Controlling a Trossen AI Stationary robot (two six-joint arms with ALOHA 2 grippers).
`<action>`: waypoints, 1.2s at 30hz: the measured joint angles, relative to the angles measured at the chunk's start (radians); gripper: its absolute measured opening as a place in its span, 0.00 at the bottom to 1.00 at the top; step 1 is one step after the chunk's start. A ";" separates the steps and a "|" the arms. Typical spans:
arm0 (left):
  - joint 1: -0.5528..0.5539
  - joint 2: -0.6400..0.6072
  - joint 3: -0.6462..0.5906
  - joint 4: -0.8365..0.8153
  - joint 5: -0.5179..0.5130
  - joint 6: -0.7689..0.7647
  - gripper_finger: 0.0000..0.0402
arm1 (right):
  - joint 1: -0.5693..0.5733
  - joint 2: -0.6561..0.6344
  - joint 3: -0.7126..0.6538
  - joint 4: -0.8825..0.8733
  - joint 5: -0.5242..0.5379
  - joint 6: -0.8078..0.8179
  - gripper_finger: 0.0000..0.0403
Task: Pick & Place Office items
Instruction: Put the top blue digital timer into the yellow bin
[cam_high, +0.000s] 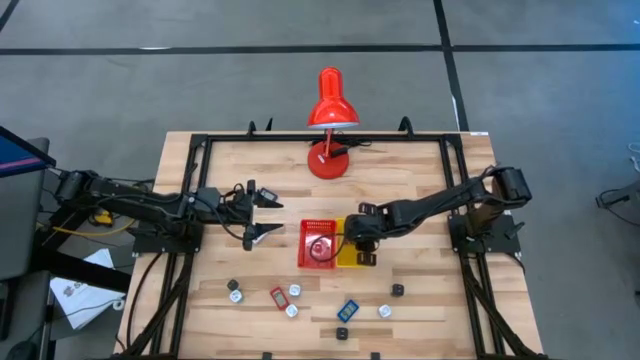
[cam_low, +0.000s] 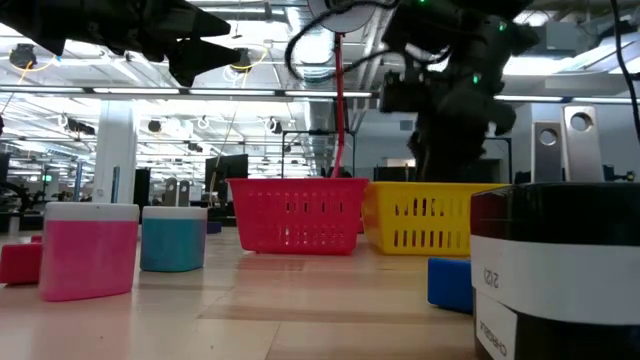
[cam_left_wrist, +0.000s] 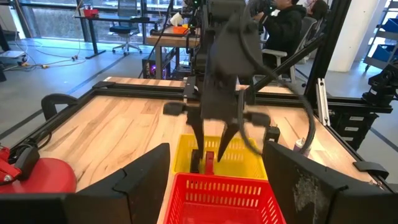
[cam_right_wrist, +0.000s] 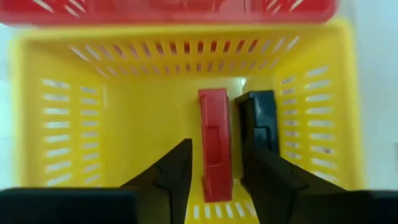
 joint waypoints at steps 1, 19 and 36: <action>0.000 0.000 0.000 0.000 0.000 0.000 0.62 | 0.001 -0.020 0.000 -0.003 0.000 0.001 0.34; -0.001 0.000 0.000 -0.213 -0.061 -0.026 0.62 | 0.058 -0.262 -0.045 -0.011 0.062 0.128 0.35; 0.396 0.000 0.000 -0.526 -0.029 -0.062 0.62 | 0.007 -0.262 -0.046 0.043 0.059 0.130 0.34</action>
